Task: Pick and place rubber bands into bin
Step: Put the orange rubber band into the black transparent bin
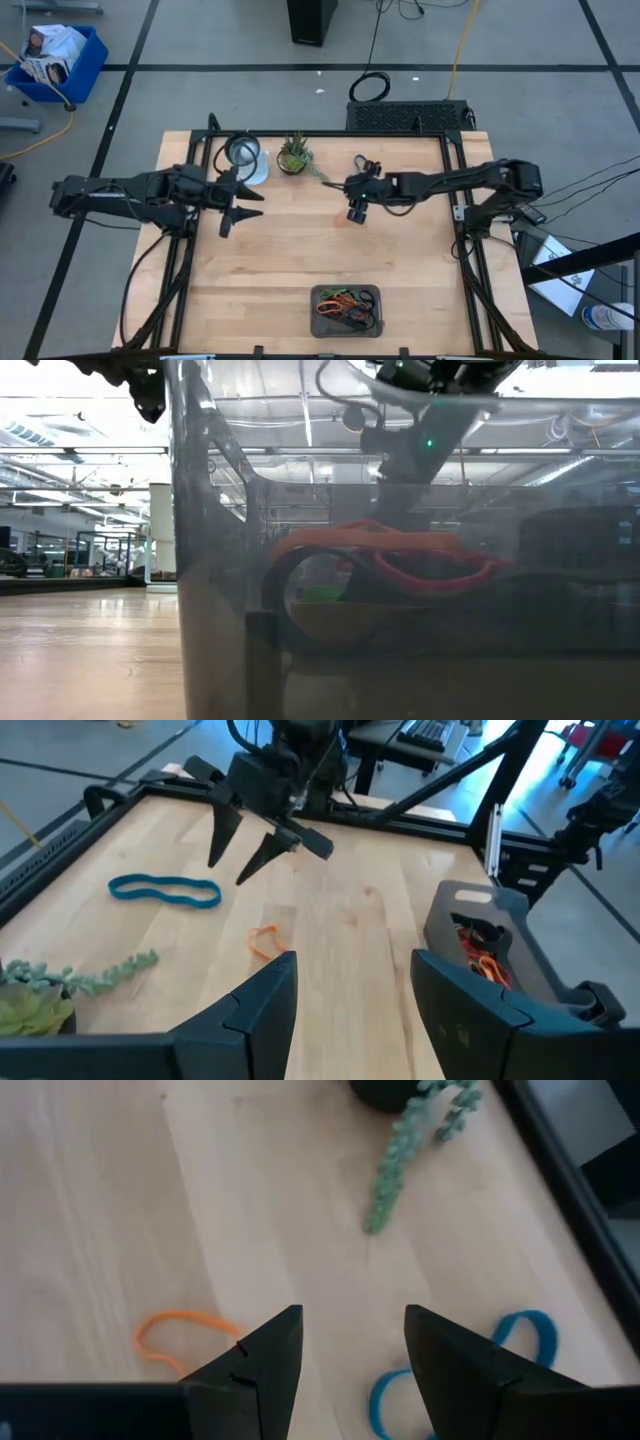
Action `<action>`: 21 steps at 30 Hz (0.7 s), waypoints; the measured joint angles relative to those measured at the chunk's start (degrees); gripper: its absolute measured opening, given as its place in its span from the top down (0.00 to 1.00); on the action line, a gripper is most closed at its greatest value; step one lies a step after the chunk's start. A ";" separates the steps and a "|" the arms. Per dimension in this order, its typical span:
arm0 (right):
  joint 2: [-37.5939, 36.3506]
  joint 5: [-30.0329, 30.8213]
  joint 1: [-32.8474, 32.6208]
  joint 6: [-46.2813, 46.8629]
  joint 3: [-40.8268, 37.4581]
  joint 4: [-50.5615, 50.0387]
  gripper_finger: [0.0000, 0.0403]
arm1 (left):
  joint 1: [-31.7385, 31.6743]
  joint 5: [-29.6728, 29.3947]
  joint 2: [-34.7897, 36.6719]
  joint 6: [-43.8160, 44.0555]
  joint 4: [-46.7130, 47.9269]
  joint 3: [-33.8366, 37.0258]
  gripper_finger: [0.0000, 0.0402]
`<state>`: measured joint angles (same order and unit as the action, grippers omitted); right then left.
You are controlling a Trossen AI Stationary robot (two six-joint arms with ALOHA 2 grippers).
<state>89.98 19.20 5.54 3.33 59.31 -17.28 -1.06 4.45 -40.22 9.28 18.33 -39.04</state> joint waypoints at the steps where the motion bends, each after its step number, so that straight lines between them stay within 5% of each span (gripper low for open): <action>1: 0.57 -0.04 -0.04 -0.31 0.00 0.00 0.57 | 0.00 0.00 0.02 -0.08 0.07 0.20 0.50; 10: 7.39 -11.87 0.04 -1.58 -0.02 2.25 0.59 | 0.00 -0.02 0.00 -0.22 -0.12 1.11 0.50; 21: 14.28 -12.02 0.37 -1.07 0.01 2.95 0.59 | 0.00 -0.02 0.00 -0.35 -0.18 1.11 0.50</action>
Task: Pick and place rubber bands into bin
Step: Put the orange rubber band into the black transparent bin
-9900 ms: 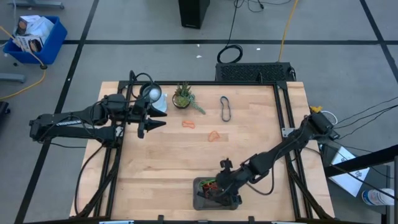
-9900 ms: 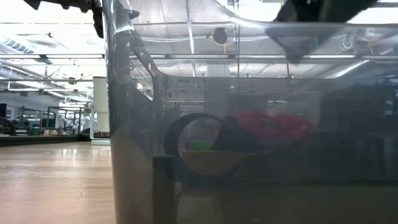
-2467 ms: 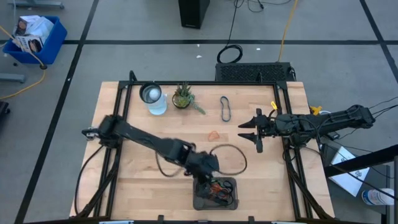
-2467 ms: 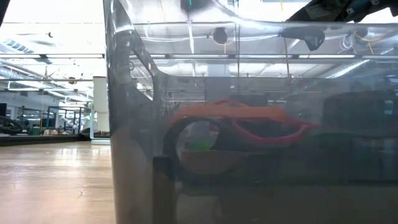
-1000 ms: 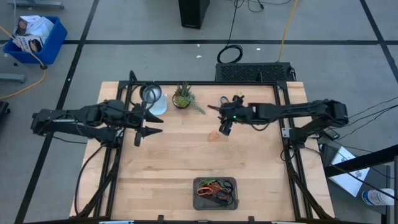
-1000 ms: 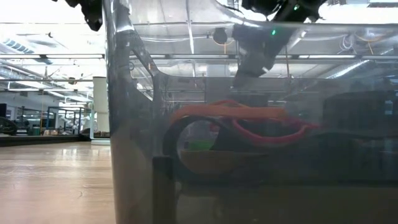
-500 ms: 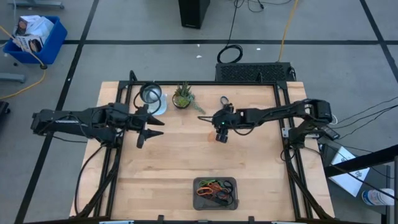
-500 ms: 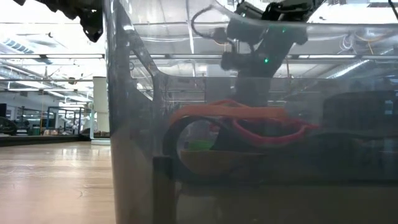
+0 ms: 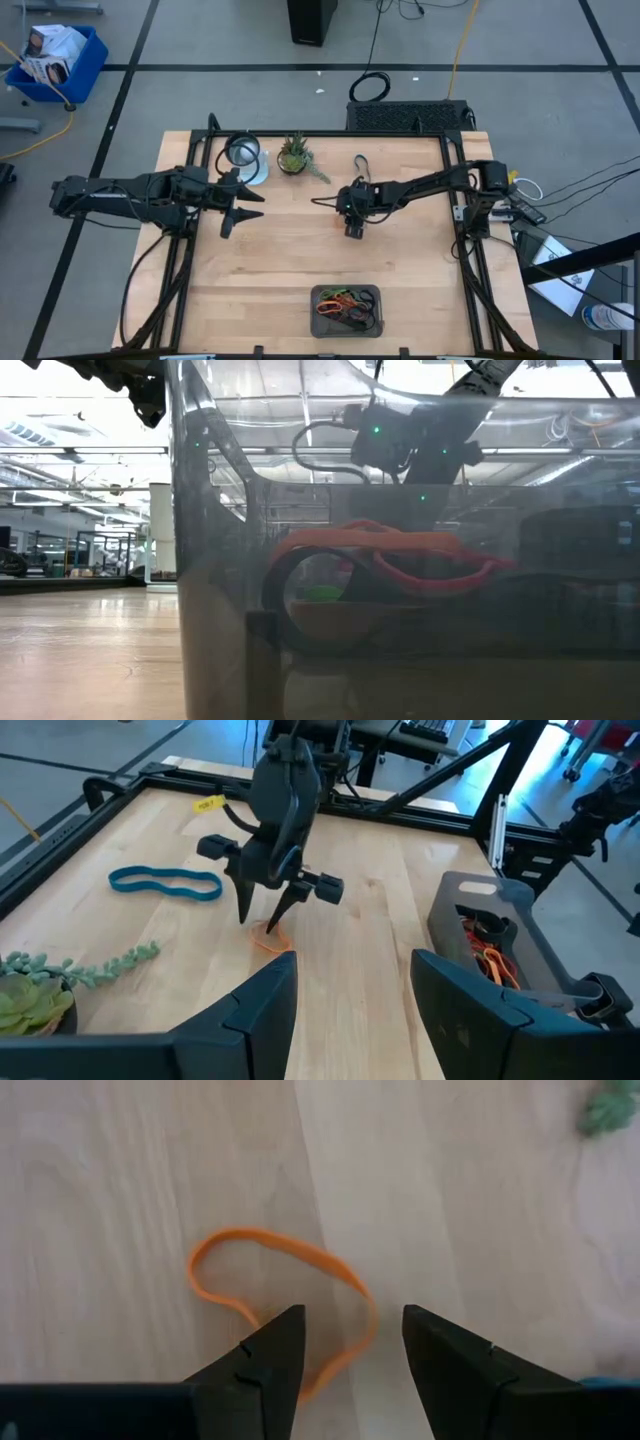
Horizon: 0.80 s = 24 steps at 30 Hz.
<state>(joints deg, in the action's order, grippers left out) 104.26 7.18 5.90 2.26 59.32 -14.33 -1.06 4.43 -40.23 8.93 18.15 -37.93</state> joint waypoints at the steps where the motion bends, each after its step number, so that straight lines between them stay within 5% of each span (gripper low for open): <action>1: 0.32 -0.10 0.12 0.11 0.03 0.07 0.59 | 0.00 -0.02 0.00 0.00 0.00 0.00 0.50; 7: 0.23 -0.69 0.84 1.21 0.06 -0.52 0.66 | 0.00 -0.02 0.00 0.02 0.02 0.00 0.50; 17: 0.29 0.13 1.47 1.53 -0.03 -0.50 0.98 | 0.00 -0.04 0.00 -0.20 0.00 0.00 0.50; 24: -1.09 0.39 1.38 5.15 -0.19 -1.26 0.99 | 0.00 -0.50 0.00 -0.12 0.02 0.00 0.50</action>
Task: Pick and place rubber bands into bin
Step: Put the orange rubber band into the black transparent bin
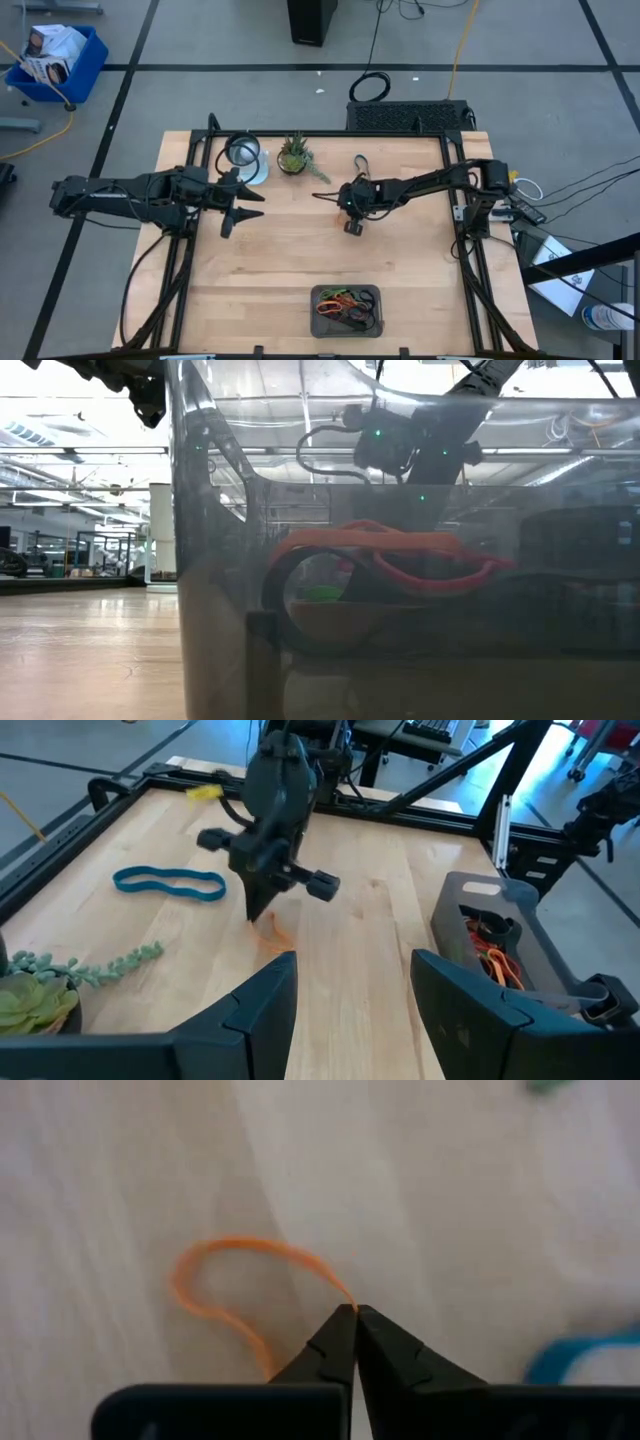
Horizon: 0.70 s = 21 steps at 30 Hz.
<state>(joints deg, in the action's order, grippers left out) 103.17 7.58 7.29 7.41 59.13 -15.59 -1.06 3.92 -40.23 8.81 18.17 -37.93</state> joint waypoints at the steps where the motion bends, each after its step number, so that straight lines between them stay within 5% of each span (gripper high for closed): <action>1: -0.95 0.21 -0.14 0.74 -0.08 -0.12 0.99 | 0.00 0.00 0.00 0.18 -0.03 0.00 0.50; 12: -23.47 4.69 -3.55 2.32 0.06 1.26 1.00 | 0.00 -0.02 0.00 0.36 -0.06 0.00 0.50; 21: -40.45 -0.17 -12.94 2.66 1.34 10.66 1.00 | 0.01 -0.02 0.00 1.87 -0.04 -0.01 0.50</action>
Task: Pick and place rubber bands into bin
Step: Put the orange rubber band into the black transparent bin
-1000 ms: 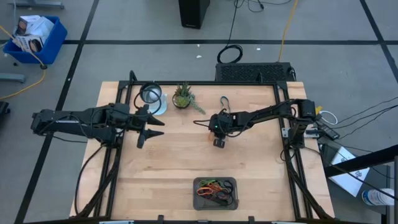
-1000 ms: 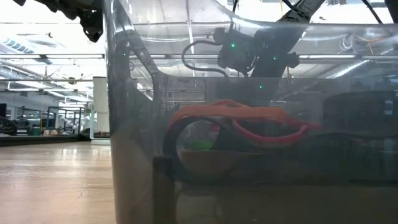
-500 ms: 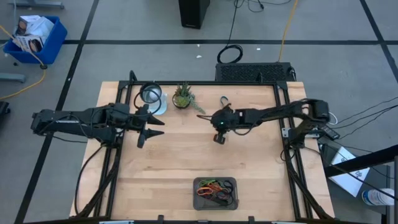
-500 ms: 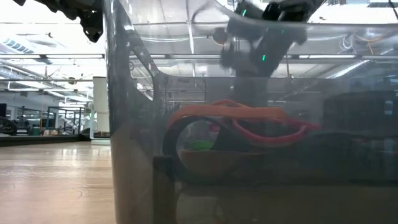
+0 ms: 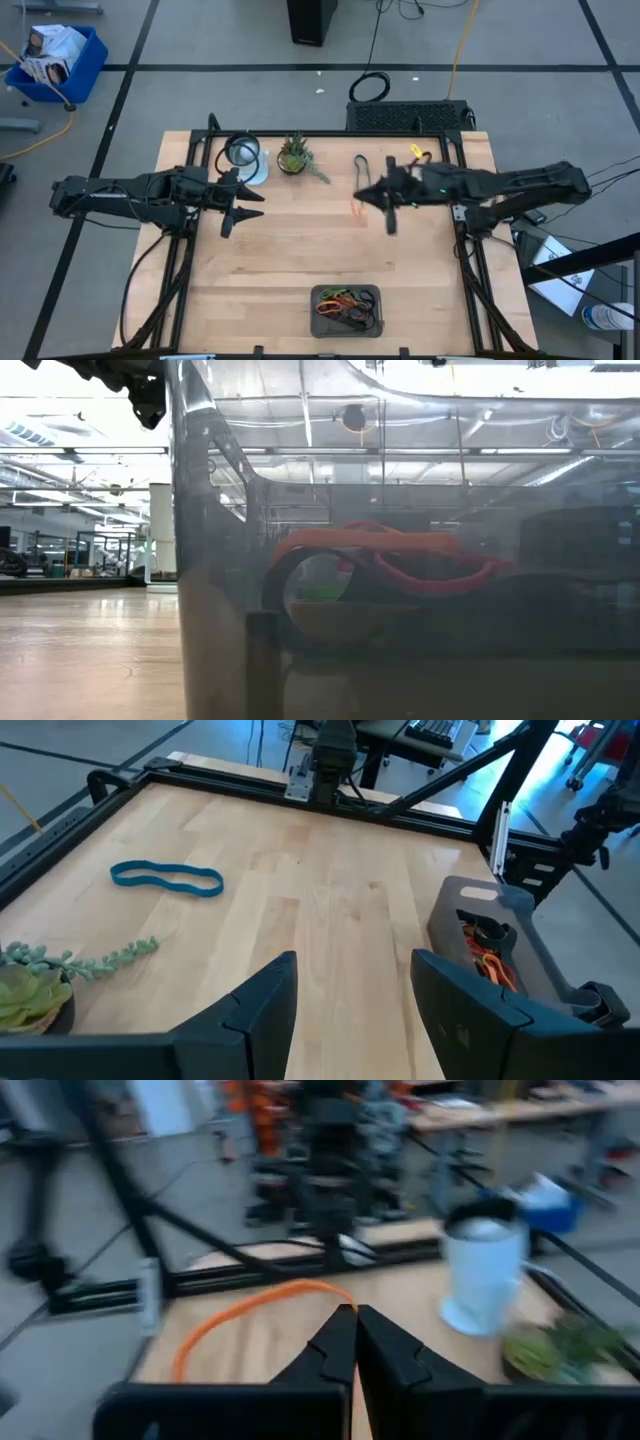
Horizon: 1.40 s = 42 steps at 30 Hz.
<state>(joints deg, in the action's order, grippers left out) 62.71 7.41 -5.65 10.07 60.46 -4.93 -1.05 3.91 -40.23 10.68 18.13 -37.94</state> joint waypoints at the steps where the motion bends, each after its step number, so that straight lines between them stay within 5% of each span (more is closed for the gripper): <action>1: -0.28 0.12 -1.82 -0.63 1.09 -0.83 1.00 | 0.00 -0.01 0.00 0.20 -0.01 -0.01 0.50; 14: 16.67 9.00 -21.03 -4.91 13.29 -21.49 1.00 | 0.01 0.56 0.59 -1.29 -5.44 -0.08 0.50; 25: 30.18 8.82 -27.41 -3.28 13.27 -23.98 1.00 | -0.01 -1.43 0.55 -1.23 -6.04 -0.08 0.50; 42: 37.07 7.33 -29.33 2.72 9.78 -21.83 1.00 | 0.01 -4.51 0.50 -1.91 -5.86 -0.08 0.50</action>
<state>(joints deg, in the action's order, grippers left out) 99.78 14.74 -34.98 12.79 70.24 -26.77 -1.04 -0.60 -39.72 8.78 12.27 -38.02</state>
